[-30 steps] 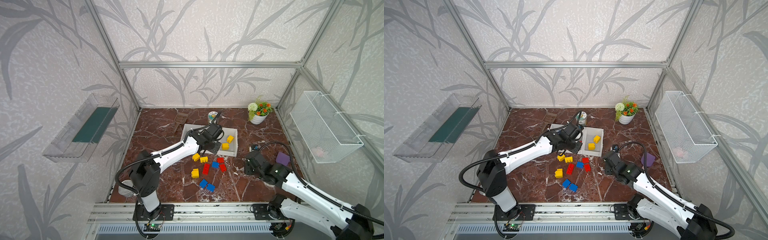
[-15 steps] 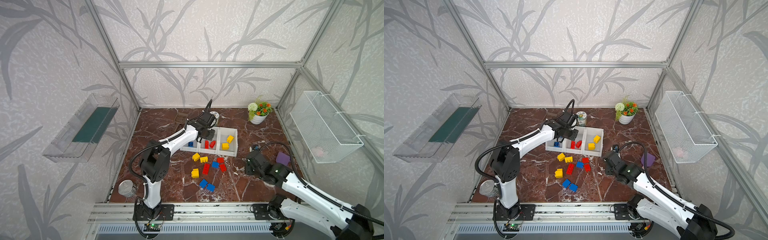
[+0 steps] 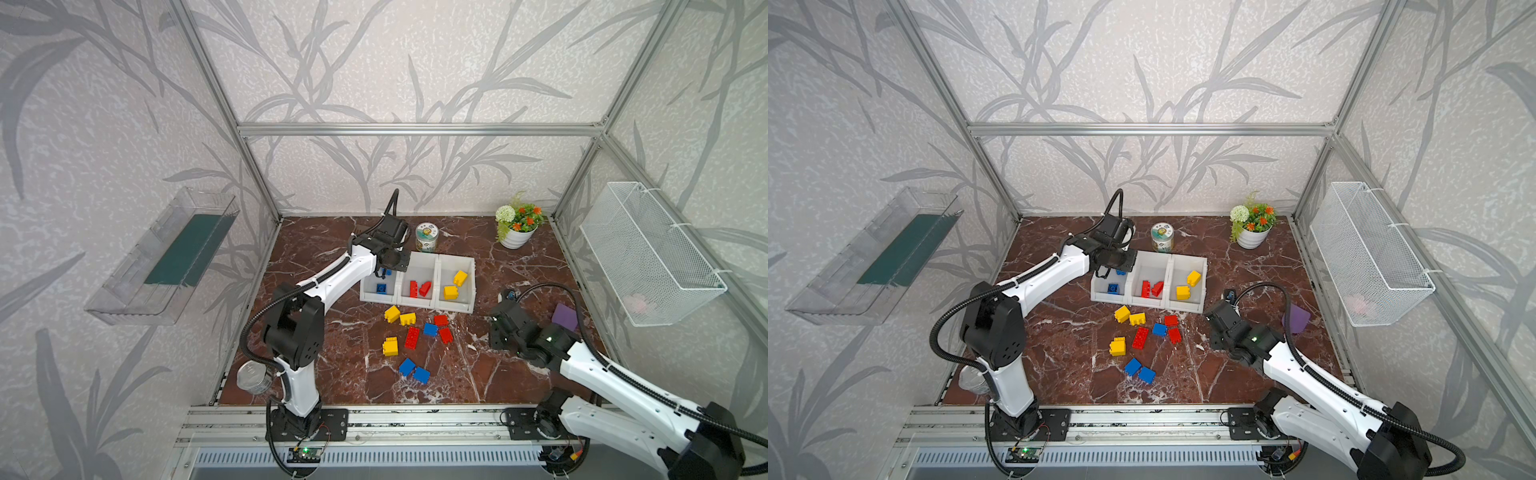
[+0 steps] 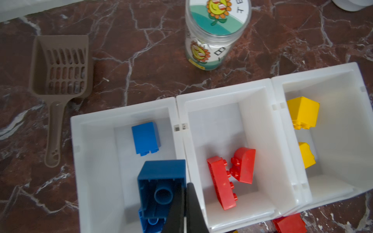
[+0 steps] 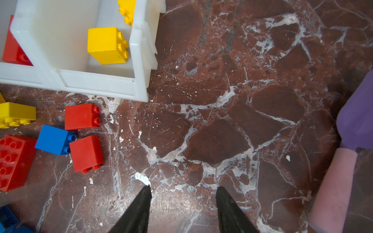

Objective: Sort the legos into containers by color
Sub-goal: 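Carry the blue brick with the left gripper into the compartment nearest it, then draw the left gripper back while the right gripper moves over the pile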

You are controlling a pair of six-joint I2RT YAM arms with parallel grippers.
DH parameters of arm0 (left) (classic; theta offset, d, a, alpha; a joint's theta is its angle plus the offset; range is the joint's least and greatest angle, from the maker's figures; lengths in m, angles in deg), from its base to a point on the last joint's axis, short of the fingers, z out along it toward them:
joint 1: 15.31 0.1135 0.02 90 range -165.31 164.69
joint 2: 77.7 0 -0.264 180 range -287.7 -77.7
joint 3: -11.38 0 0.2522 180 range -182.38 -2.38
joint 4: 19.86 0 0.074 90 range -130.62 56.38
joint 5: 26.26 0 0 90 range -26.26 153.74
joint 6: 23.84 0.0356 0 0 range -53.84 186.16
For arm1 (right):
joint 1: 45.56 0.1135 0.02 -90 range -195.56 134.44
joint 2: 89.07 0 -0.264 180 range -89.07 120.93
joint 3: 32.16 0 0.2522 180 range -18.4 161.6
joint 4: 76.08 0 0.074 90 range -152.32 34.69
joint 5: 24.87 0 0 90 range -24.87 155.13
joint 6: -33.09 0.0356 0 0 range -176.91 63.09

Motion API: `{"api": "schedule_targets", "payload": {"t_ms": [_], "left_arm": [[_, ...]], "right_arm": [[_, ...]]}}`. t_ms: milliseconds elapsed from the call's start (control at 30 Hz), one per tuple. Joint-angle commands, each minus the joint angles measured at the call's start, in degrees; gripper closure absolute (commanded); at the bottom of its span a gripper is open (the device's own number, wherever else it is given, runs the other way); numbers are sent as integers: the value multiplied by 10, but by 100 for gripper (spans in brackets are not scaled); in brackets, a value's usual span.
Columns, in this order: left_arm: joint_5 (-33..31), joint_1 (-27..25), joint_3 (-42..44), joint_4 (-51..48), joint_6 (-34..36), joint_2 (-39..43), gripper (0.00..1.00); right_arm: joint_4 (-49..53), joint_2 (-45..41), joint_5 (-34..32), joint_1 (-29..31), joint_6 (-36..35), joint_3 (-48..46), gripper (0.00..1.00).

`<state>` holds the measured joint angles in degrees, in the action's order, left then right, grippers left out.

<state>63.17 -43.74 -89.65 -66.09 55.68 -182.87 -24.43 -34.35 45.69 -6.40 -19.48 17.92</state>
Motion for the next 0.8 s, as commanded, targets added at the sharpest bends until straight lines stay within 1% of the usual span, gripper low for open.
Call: {"api": "schedule_targets", "payload": {"t_ms": [0, 100, 133, 233, 500, 767], "left_arm": [[-10, 5, 14, -4, 7, 19, 95], [-18, 7, 22, 0, 2, 26, 72], [-21, 8, 26, 4, -1, 30, 67], [-23, 10, 39, 9, -4, 41, 60], [-22, 14, 88, 26, -17, 93, 58], [-1, 20, 203, 91, -41, 196, 56]], "right_arm": [[-3, 6, -1, -3, -5, 24, 47], [-2, 7, 0, -3, -5, 28, 47], [0, 7, 0, -3, -6, 30, 47], [6, 4, -1, -3, -23, 33, 47], [16, 6, 5, -3, -28, 40, 46], [11, 30, 49, -2, -37, 41, 46]]}}
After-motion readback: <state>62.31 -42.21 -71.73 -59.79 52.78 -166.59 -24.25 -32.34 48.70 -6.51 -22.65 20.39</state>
